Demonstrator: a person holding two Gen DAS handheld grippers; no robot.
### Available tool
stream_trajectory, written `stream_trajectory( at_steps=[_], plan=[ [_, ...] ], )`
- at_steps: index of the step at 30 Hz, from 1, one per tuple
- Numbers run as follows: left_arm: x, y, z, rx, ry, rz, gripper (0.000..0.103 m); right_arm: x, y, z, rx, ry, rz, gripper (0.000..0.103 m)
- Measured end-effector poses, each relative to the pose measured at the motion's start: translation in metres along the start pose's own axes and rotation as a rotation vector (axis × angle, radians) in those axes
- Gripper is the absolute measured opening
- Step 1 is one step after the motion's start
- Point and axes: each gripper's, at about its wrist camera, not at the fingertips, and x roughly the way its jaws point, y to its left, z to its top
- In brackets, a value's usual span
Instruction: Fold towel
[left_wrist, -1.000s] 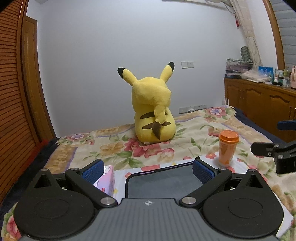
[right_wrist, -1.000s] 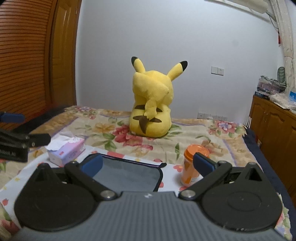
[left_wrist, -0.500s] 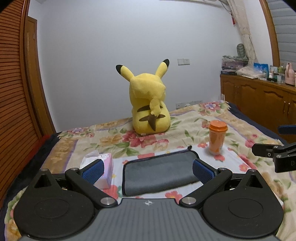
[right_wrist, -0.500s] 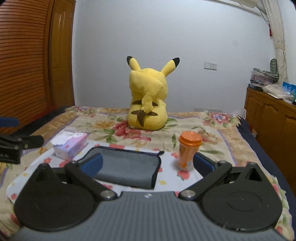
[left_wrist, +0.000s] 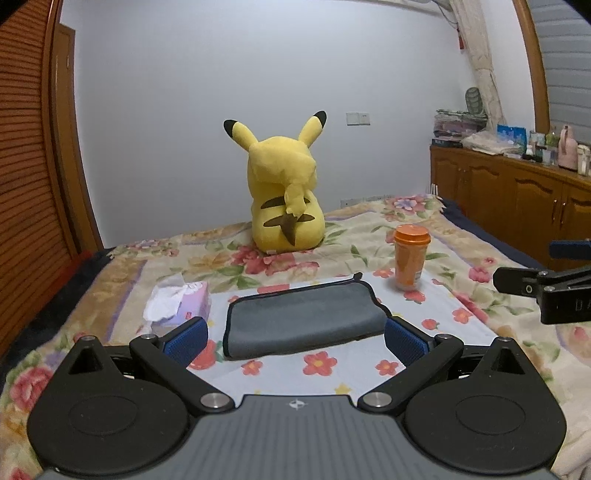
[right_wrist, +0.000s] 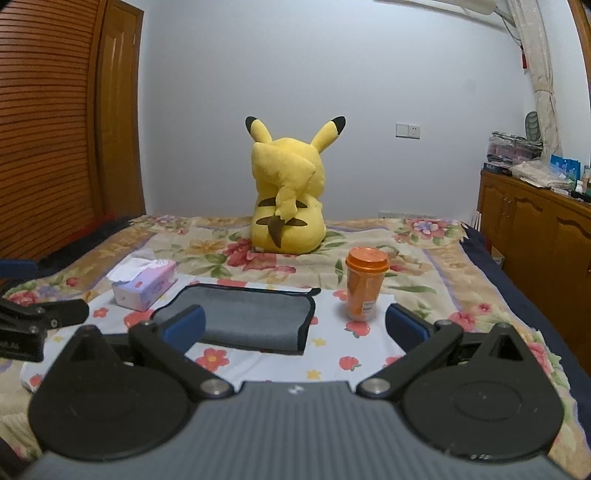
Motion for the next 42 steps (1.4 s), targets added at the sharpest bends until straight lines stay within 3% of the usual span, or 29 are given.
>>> stream_trajectory(
  at_steps=[30,42],
  plan=[
    [0.000,-0.001,-0.055,-0.039,0.072,0.025,0.103,-0.007,-0.012,-0.081,0.071,0.071,-0.012,0.103],
    [0.000,-0.010,-0.075,-0.074,0.085,0.029,0.103,-0.009,-0.022,-0.090,0.081,0.066,-0.015,0.103]
  ],
)
